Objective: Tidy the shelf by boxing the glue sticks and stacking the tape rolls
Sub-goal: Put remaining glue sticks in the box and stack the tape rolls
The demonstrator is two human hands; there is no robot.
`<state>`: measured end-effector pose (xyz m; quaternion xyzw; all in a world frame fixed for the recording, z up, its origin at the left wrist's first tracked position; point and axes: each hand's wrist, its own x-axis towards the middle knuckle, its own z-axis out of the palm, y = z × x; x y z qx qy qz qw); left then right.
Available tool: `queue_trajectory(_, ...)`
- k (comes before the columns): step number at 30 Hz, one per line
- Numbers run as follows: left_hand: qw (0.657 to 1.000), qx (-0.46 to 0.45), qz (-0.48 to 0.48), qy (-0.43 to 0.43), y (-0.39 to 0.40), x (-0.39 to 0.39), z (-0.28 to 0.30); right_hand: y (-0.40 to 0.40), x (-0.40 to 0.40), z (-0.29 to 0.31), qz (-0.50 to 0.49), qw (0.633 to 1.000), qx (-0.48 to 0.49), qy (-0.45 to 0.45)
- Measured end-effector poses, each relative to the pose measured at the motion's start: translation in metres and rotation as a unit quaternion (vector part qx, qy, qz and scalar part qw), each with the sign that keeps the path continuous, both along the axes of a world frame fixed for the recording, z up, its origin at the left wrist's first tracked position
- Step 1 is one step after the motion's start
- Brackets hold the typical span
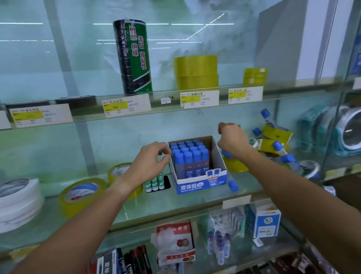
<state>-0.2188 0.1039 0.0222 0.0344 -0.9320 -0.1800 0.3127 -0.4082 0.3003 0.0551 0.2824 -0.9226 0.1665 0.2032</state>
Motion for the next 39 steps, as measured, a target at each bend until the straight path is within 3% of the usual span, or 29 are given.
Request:
queue_trajectory(4, 1.000, 0.000, 0.000, -0.004, 0.011, -0.002, 0.002, 0.013, -0.025, -0.028, -0.055, 0.991, 0.118, -0.027)
queue_trajectory(9, 1.000, 0.000, 0.004, -0.001, 0.018, 0.002, 0.004, 0.017, -0.039, -0.045, -0.060, 0.987, 0.147, 0.038)
queue_trajectory(12, 1.000, 0.000, 0.006, -0.001, 0.019, 0.005, 0.003, 0.020, -0.038, -0.039, -0.063, 0.993, 0.096, 0.039)
queue_trajectory(15, 1.000, 0.011, 0.008, 0.001, 0.021, 0.006, 0.004, 0.021, -0.032, -0.027, -0.027, 0.999, -0.042, 0.018)
queue_trajectory(19, 0.999, 0.040, -0.003, 0.030, 0.031, 0.005, 0.013, 0.025, -0.009, -0.009, 0.065, 0.970, -0.224, 0.066)
queue_trajectory(22, 0.997, 0.060, -0.013, 0.038, 0.042, 0.000, 0.021, 0.022, 0.012, 0.001, 0.125, 0.945, -0.288, 0.086)
queue_trajectory(30, 0.992, 0.109, -0.021, 0.062, 0.061, -0.009, 0.034, -0.005, 0.060, 0.017, 0.235, 0.932, -0.275, -0.021)
queue_trajectory(39, 0.983, 0.170, 0.020, 0.068, 0.044, 0.006, 0.031, -0.035, 0.098, 0.029, 0.295, 0.925, -0.219, -0.099)
